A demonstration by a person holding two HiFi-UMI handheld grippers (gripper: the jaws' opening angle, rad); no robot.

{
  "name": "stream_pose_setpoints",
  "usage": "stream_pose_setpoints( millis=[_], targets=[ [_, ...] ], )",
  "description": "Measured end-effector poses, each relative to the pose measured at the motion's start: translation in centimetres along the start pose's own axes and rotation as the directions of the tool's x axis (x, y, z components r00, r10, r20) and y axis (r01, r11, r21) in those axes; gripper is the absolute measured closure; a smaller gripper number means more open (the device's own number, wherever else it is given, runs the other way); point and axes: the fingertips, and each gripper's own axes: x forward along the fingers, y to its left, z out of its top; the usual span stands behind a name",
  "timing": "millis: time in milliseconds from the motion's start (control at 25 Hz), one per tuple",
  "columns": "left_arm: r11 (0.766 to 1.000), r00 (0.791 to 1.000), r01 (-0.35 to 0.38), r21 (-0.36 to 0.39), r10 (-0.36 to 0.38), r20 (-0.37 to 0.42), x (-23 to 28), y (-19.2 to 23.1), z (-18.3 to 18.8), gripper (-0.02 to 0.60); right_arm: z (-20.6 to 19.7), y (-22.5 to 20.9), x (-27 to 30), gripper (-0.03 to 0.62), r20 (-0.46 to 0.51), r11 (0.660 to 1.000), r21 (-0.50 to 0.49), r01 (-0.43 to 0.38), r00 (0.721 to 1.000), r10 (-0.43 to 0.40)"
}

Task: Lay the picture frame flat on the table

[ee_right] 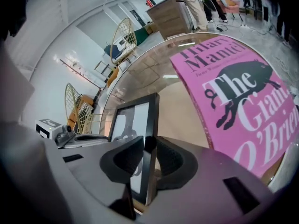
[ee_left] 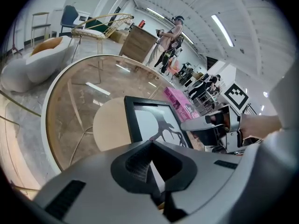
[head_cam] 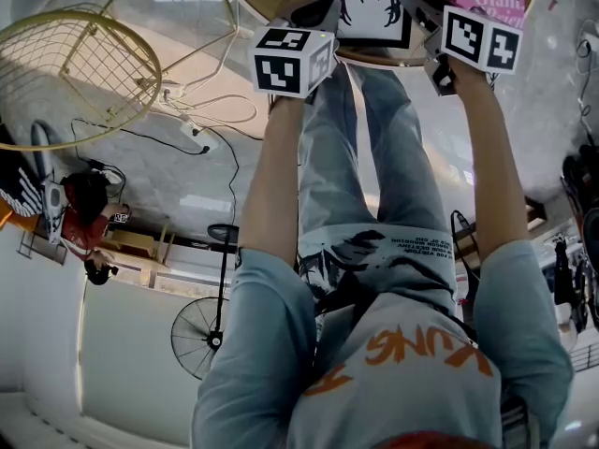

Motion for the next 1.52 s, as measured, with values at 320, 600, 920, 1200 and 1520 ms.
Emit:
stream_pose_setpoints(
  millis=[320,600,920,1200,1520],
  targets=[
    [0.999,0.999,-0.048,-0.007,0.048,0.003,0.2,0.3,-0.2,0.561,-1.0,-0.9,-0.4,0.586,0.016,0.995,-0.075,0.059,0.998,-0.058],
    [0.977,0.985,-0.134,0.165,0.149,-0.083,1.0,-1.5,-0.8,0.561,-1.6,0.0,-0.6,0.595,0.071,0.958,-0.252,0.133,0.990,-0.119],
    [0.921,0.948,-0.263,0.286,0.302,-0.102,2.0,-2.6,-0.7,0.561,-1.1,0.3,-1.3,0.588,0.064,0.857,-0.459,0.236,0.970,-0.233],
    [0.924,0.952,-0.230,0.306,0.278,-0.124,1.8,-2.8,-0.8,0.561,-1.4,0.9,-1.6,0.597,0.093,0.795,-0.548,0.260,0.963,-0.251],
    [0.925,0.928,-0.287,0.247,0.333,-0.167,2.5,-3.1,-0.9,0.561,-1.6,0.0,-1.4,0.597,0.043,0.804,-0.562,0.192,0.978,-0.204]
  ],
)
